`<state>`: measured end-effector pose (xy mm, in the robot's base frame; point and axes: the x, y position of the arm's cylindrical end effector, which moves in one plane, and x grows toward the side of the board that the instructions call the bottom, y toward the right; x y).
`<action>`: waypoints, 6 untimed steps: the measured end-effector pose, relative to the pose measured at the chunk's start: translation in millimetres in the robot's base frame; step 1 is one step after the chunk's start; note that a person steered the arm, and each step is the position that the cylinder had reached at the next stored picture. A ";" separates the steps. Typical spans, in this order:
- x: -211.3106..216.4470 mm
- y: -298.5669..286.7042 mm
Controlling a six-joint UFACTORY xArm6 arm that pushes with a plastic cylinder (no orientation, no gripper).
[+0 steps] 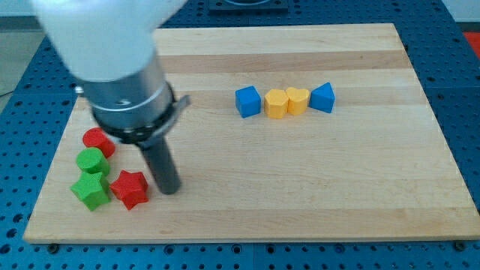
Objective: Move the red star into the green star
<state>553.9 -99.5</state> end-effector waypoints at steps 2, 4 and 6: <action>1.1 -36.4; 3.7 -74.5; -71.6 7.9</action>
